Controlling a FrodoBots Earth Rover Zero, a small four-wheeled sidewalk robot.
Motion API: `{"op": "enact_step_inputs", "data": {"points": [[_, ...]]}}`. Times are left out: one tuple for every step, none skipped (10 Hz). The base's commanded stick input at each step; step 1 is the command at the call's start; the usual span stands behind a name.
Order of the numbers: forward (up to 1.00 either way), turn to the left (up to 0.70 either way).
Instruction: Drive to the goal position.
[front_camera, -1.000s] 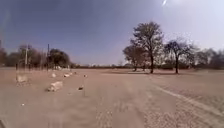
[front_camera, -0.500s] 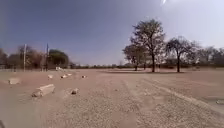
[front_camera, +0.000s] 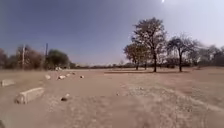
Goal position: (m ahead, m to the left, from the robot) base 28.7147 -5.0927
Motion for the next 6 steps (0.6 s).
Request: {"op": "enact_step_inputs", "data": {"points": [[1.0,0.0],[1.0,0.0],[1.0,0.0],[1.0,0.0],[1.0,0.0],[1.0,0.0]]}}
